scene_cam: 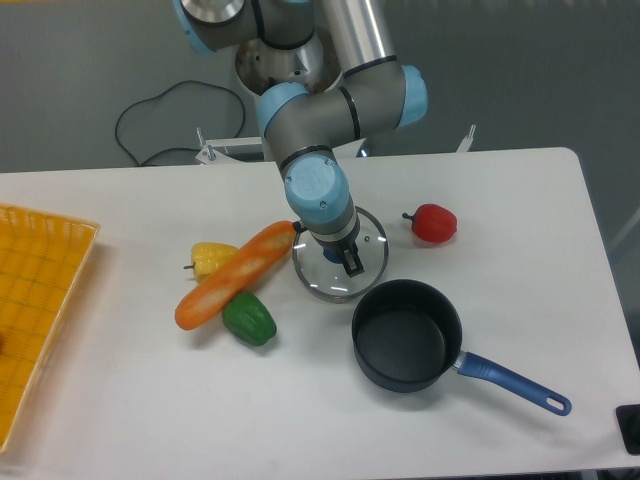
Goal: Place the lid on the table
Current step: 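Lower the glass lid flat onto the table beside the saucepan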
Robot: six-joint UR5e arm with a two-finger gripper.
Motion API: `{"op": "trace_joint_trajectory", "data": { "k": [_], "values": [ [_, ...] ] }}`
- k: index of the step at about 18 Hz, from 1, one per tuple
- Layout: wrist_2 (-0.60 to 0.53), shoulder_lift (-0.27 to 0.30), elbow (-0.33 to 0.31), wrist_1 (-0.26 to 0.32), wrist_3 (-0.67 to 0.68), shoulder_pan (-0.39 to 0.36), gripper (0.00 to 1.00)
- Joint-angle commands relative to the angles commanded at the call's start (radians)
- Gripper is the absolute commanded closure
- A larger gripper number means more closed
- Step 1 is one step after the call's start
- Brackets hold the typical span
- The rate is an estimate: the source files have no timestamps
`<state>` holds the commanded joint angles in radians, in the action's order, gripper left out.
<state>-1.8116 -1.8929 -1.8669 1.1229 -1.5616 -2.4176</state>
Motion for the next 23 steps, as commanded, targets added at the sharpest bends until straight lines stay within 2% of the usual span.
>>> {"op": "trace_joint_trajectory", "data": {
  "k": [12, 14, 21, 23],
  "values": [
    [-0.011, -0.014, 0.000, -0.006, -0.002, 0.000, 0.51],
    [-0.011, -0.014, 0.000, -0.006, -0.006, 0.000, 0.37],
    [-0.011, -0.018, -0.002, -0.006, -0.008, 0.003, 0.32],
    [-0.011, -0.018, -0.002, -0.006, -0.008, 0.003, 0.27]
  ]
}}
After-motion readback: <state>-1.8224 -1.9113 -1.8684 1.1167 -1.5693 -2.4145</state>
